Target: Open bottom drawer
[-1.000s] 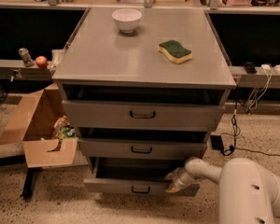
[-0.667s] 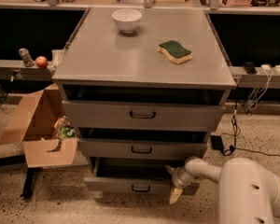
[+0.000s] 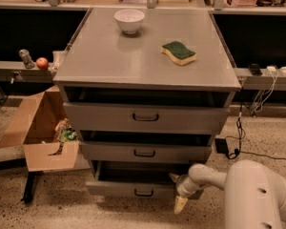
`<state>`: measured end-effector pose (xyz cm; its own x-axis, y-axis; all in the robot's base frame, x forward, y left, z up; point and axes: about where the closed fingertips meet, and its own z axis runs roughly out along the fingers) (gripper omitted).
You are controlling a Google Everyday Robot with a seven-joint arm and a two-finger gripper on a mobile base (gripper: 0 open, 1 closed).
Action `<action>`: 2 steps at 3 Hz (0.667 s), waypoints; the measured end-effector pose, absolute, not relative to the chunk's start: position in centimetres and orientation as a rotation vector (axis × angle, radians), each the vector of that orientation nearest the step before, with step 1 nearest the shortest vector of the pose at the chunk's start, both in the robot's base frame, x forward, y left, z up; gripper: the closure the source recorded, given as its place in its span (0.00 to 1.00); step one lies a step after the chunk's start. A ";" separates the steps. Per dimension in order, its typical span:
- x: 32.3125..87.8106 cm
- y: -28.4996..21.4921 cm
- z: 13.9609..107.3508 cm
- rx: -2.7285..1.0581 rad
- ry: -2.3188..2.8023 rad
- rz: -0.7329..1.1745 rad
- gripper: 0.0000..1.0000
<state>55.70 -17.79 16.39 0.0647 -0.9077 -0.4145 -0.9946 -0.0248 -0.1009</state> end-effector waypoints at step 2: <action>50.7 -18.2 15.8 -2.023 1.970 0.384 0.48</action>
Offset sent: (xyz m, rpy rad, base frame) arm -0.0700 -0.0102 -0.0059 -0.0477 0.1048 -0.0176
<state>50.74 -18.17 15.83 0.0285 -0.9220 -0.3862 -0.9995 -0.0219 -0.0214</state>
